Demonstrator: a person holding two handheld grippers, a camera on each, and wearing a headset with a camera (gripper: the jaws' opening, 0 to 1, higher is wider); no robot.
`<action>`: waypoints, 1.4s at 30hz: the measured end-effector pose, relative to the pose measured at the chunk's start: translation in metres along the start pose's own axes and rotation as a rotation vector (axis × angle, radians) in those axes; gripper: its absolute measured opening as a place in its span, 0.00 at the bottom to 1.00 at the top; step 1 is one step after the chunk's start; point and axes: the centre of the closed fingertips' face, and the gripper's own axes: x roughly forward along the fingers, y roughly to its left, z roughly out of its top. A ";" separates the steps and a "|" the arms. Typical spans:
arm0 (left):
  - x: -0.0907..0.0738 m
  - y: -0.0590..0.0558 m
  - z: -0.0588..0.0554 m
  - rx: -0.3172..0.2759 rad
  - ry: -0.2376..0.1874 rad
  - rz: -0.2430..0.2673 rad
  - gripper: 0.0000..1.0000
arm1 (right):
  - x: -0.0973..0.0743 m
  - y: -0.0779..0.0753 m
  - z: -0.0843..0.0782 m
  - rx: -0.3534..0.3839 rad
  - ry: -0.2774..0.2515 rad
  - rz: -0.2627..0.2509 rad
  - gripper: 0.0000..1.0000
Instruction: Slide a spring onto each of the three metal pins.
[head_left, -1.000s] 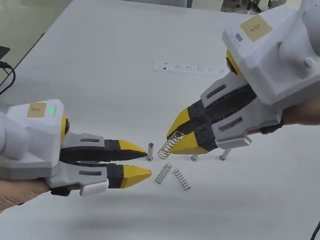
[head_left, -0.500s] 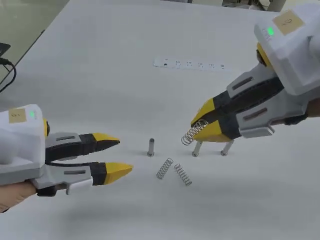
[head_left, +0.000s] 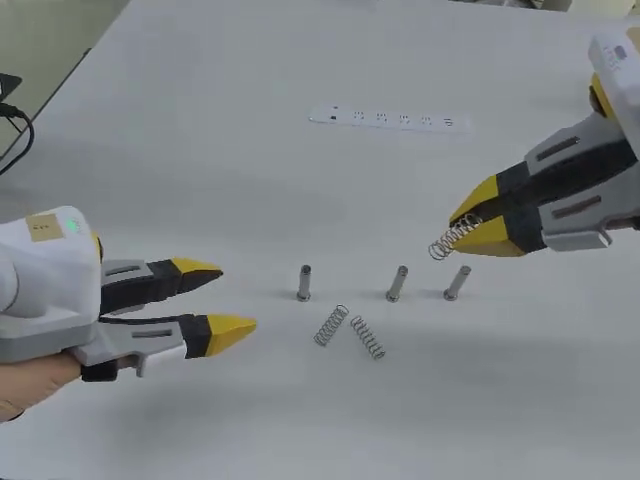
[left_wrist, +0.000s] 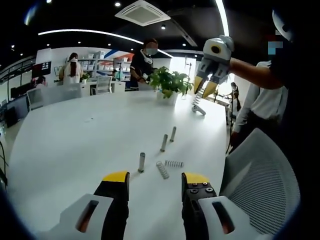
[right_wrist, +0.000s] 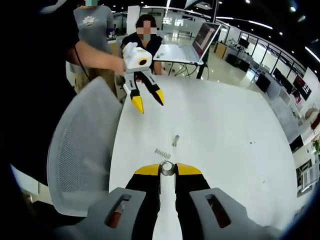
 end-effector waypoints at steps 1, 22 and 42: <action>0.000 -0.001 -0.002 -0.001 0.009 -0.004 0.36 | -0.001 -0.001 -0.004 0.001 0.007 -0.005 0.07; -0.001 -0.010 -0.016 -0.037 0.025 -0.008 0.44 | 0.007 -0.035 -0.077 0.042 0.152 -0.060 0.07; -0.005 -0.013 -0.022 -0.053 0.038 -0.014 0.43 | 0.032 -0.054 -0.104 0.040 0.224 -0.065 0.08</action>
